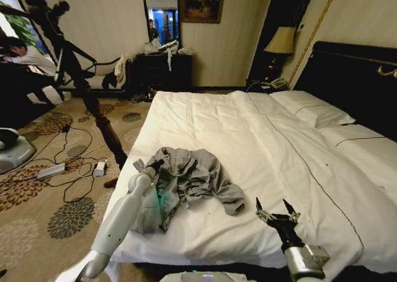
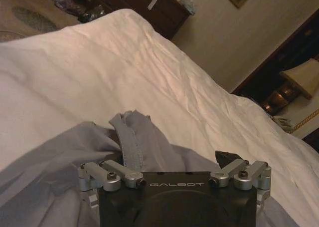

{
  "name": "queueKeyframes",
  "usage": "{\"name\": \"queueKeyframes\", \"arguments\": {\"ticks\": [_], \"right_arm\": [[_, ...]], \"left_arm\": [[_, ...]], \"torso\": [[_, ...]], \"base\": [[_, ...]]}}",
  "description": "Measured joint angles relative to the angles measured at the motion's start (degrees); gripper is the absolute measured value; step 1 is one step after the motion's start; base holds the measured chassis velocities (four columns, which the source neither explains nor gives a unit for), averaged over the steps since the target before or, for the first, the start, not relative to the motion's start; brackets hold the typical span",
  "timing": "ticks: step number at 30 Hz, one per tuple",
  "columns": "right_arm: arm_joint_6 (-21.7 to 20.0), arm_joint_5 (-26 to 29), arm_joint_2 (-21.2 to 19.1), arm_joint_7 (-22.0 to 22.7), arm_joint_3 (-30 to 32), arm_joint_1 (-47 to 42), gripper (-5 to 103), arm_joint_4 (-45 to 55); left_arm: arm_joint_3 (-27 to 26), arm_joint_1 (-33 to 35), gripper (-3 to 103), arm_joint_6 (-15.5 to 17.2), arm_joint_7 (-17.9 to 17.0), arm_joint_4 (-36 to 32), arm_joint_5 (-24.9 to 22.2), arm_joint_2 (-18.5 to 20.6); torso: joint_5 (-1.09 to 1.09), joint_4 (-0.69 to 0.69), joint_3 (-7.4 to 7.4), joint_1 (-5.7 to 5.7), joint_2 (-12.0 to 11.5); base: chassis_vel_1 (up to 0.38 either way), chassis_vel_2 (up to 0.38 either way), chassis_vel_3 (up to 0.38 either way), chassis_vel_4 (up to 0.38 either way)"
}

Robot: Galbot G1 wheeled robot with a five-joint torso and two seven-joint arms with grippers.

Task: Pick up the clothes from the bed and hang them on the clothes hanger.

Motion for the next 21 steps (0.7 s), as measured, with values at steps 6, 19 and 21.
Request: {"name": "queueKeyframes", "arguments": {"ticks": [6, 19, 21], "right_arm": [[-0.01, 0.04, -0.09, 0.03, 0.15, 0.24, 100, -0.16], [-0.02, 0.22, -0.47, 0.06, 0.15, 0.51, 100, -0.42], [-0.05, 0.36, -0.67, 0.09, 0.19, 0.56, 100, -0.64]], "left_arm": [[-0.76, 0.99, 100, 0.6, -0.32, -1.16, -0.39, 1.7], [-4.63, 11.74, 100, 2.19, 0.63, -10.28, -1.95, 9.84], [-6.36, 11.69, 100, 2.64, 0.76, -10.36, -2.7, 10.69]], "torso": [[-0.01, 0.0, 0.0, 0.0, 0.0], [-0.02, 0.03, 0.0, 0.0, 0.0], [0.01, 0.03, 0.0, 0.0, 0.0]], "base": [[0.0, 0.0, 0.0, 0.0], [0.0, 0.0, 0.0, 0.0], [0.0, 0.0, 0.0, 0.0]]}}
